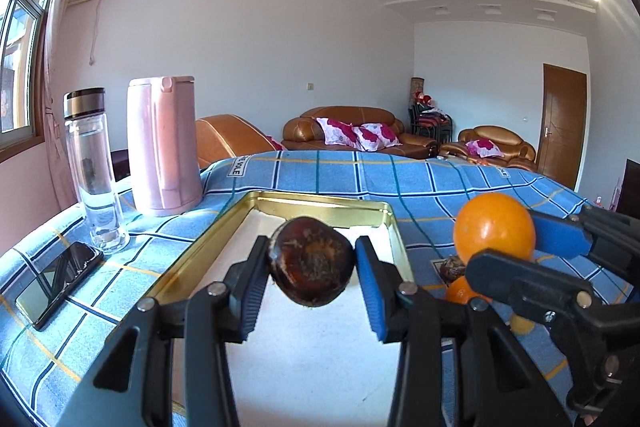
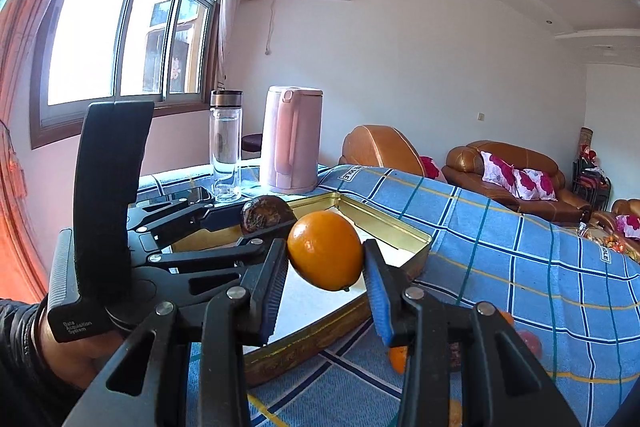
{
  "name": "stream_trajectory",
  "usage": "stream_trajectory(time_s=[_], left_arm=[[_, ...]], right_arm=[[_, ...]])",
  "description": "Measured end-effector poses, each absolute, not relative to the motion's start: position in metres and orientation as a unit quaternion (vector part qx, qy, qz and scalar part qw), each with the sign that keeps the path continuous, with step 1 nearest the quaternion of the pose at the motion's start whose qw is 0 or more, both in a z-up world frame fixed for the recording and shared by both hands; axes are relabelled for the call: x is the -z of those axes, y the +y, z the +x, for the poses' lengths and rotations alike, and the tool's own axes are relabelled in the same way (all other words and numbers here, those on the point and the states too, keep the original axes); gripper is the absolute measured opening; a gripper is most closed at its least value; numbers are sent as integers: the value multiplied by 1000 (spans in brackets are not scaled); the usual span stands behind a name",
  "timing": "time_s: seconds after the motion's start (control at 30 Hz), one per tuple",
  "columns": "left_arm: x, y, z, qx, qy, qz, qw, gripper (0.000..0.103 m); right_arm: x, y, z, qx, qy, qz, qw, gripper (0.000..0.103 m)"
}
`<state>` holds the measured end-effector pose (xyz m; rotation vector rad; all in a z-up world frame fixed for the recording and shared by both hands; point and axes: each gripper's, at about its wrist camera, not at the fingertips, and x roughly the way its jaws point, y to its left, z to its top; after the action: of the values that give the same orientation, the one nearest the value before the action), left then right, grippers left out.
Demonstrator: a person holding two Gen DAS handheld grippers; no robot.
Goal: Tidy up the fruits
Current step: 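Move left tool with dark brown fruit over the tray while right tool brings the orange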
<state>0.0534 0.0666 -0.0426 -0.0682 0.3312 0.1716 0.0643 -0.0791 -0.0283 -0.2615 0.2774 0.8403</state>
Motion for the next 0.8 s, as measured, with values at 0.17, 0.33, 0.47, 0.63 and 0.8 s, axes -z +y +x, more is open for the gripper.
stream_trajectory(time_s=[0.17, 0.33, 0.47, 0.63, 0.8], left_arm=[[47, 82, 57, -96, 178, -39, 978, 44], [50, 94, 61, -109, 196, -42, 974, 44], [54, 101, 66, -115, 215, -41, 969, 44], [57, 110, 70, -119, 236, -38, 964, 44], [60, 120, 75, -122, 255, -34, 959, 44]], right_arm=[[31, -67, 70, -411, 144, -136, 890, 40], [36, -54, 80, -417, 160, -138, 884, 40], [41, -45, 84, -419, 171, -143, 880, 40], [50, -33, 91, -417, 191, -150, 876, 40], [58, -25, 99, -420, 211, -148, 870, 40]])
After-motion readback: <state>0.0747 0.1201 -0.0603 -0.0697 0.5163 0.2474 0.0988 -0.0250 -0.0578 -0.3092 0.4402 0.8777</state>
